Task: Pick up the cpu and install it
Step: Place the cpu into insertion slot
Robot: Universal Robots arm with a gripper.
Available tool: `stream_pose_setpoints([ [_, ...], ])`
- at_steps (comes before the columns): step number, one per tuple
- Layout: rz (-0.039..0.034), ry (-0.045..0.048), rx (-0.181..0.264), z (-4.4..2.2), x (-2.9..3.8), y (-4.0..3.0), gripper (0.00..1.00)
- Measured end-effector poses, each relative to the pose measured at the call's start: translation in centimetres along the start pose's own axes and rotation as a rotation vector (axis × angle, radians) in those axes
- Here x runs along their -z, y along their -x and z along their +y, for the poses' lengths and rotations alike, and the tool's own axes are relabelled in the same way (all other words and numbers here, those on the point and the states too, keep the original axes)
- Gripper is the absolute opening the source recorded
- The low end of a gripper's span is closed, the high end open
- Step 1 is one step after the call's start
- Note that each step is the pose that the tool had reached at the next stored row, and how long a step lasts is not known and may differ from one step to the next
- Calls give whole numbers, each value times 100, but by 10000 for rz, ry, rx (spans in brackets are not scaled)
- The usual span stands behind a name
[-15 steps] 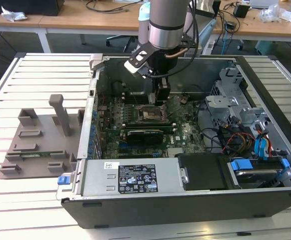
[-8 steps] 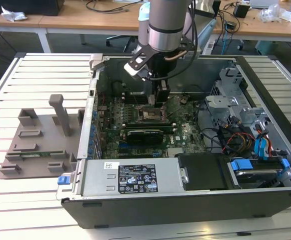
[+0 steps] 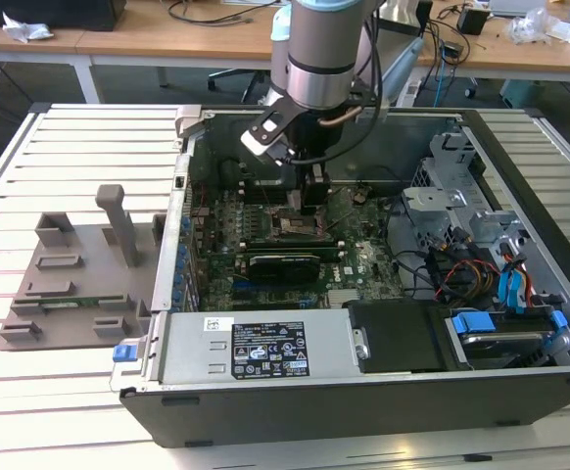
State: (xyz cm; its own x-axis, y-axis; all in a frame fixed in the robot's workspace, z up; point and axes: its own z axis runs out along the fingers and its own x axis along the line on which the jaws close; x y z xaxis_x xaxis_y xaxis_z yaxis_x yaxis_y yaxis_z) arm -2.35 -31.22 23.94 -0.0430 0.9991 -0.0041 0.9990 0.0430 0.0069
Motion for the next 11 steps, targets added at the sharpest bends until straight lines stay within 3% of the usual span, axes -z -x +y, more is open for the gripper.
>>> stream_pose_setpoints([
  [4, 1, 1, 29, -10, -69, -1, 55],
  [9, 0, 0, 37, -78, -177, 49, 55],
  [11, -62, -3, -14, -81, -218, 58, 55],
])
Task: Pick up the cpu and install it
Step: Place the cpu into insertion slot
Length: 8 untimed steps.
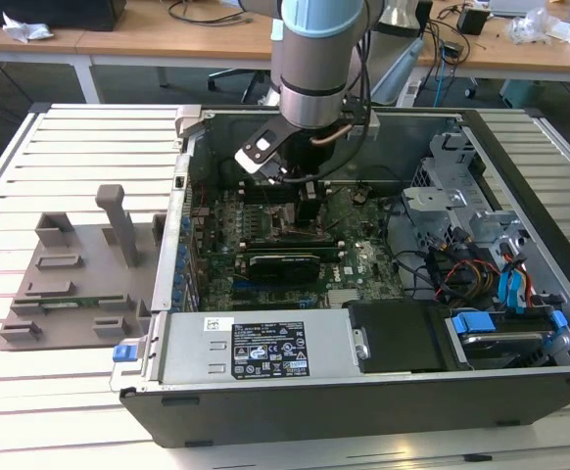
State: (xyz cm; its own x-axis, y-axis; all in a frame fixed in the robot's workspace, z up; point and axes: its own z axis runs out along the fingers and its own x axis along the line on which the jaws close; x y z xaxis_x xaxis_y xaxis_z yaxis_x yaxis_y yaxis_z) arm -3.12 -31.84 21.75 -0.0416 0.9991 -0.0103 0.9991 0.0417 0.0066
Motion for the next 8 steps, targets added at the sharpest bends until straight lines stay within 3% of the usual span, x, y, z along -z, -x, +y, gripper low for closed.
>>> stream_pose_setpoints([
  [3, -92, -7, -272, -5, -42, 0, 55],
  [8, -91, -7, -345, -19, -104, -2, 55],
])
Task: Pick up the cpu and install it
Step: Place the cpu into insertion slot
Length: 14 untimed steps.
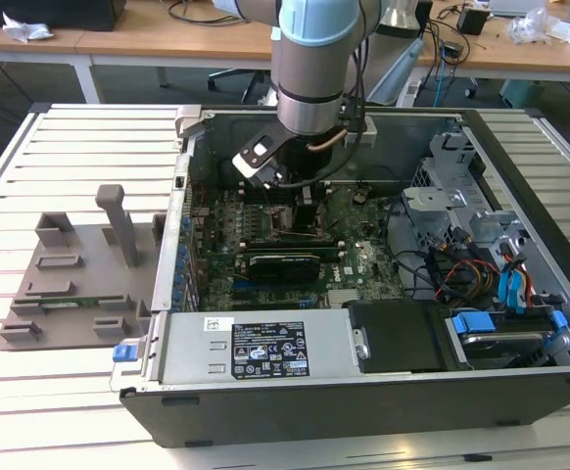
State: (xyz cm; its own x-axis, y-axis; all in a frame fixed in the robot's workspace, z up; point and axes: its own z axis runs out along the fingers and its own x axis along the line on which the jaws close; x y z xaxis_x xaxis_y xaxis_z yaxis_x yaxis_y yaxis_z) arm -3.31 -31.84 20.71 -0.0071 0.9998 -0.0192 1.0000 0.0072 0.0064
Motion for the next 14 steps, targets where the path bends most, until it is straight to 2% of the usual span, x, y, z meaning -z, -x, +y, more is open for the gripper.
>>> stream_pose_setpoints([
  [6, 0, 0, 0, 0, -23, -33, 55],
  [14, 0, 0, -21, 6, -62, -35, 55],
])
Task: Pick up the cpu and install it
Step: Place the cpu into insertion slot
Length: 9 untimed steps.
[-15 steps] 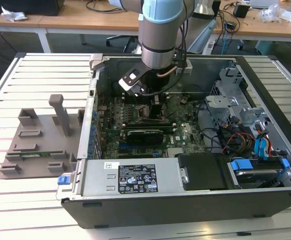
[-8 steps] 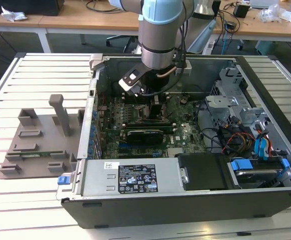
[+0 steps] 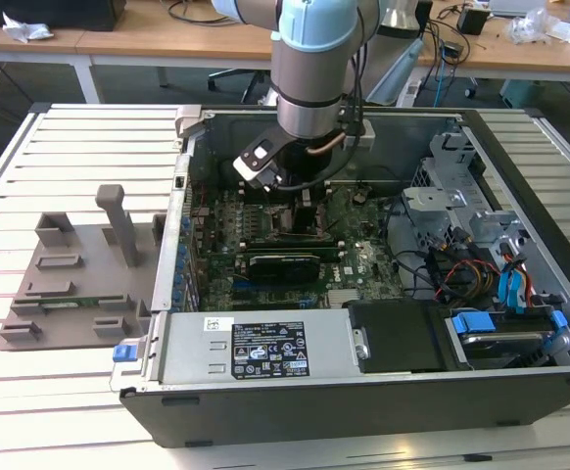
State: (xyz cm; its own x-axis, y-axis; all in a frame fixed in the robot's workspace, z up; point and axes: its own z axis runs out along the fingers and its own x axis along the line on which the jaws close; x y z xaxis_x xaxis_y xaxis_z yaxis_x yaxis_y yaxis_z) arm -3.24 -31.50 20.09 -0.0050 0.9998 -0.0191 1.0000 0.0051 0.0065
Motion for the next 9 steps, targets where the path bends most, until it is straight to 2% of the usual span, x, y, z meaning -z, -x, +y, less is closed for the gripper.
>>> stream_pose_setpoints([
  [7, -2, -2, 2, 0, -15, 0, 55],
  [8, -2, -2, 2, 0, -15, 0, 56],
  [9, -2, -1, 2, 0, -15, 0, 62],
])
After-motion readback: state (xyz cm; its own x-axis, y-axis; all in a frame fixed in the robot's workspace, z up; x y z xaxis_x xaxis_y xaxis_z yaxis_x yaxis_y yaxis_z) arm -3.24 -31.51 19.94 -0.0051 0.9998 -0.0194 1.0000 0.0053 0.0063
